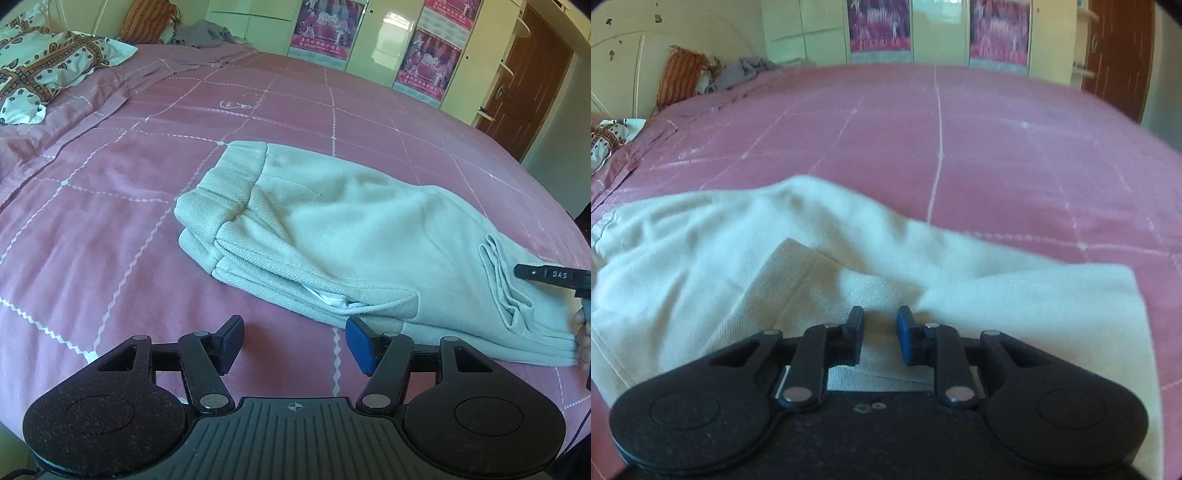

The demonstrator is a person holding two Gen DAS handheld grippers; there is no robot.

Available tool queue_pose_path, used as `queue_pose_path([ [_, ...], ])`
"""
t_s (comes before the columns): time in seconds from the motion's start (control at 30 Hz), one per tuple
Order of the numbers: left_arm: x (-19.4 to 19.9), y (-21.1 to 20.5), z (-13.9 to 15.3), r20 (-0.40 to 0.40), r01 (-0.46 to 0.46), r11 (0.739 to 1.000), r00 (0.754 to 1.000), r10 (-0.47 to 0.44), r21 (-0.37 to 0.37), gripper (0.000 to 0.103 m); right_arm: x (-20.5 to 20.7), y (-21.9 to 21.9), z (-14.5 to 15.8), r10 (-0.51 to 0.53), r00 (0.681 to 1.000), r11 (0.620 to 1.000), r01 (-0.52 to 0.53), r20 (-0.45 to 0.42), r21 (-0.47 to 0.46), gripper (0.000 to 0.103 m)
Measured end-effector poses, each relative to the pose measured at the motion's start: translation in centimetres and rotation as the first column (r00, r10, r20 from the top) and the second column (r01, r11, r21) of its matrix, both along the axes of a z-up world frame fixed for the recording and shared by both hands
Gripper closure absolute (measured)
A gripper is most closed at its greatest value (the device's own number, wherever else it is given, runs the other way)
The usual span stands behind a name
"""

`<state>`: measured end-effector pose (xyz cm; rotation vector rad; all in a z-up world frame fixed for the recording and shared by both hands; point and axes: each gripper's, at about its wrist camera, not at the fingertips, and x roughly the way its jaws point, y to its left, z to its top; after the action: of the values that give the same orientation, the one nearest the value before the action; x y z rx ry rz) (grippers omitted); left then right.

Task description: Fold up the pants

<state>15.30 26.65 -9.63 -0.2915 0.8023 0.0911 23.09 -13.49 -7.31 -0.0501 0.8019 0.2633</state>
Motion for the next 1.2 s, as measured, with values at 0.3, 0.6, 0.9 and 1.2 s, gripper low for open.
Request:
queue_pose_path([
  [0.3,0.7,-0.3,-0.3,-0.023,0.004,1.000,1.000,-0.003,0.011,0.042,-1.0,-12.4,0.5,-0.266,0.963,0.964,0.267,0.031,-0.002,0.091],
  [0.6,0.4,-1.6,0.0,-0.036,0.035,0.997,0.999,-0.032,0.074,0.042,-6.7,-6.6,0.9,-0.034,0.992,0.988,0.015,0.123,0.156,0.086],
  [0.9,-0.9,-2.2,0.4,-0.024,0.043,0.997,0.999,-0.042,0.059,0.042,-6.9,1.6,1.1,0.125,0.990,0.984,-0.133,0.071,0.121,0.084],
  [1.2,-0.8,-1.9,0.4,-0.010,0.032,0.999,0.999,-0.032,0.036,0.042,-7.7,0.9,2.0,0.152,0.980,0.977,-0.169,0.128,0.131,0.081],
])
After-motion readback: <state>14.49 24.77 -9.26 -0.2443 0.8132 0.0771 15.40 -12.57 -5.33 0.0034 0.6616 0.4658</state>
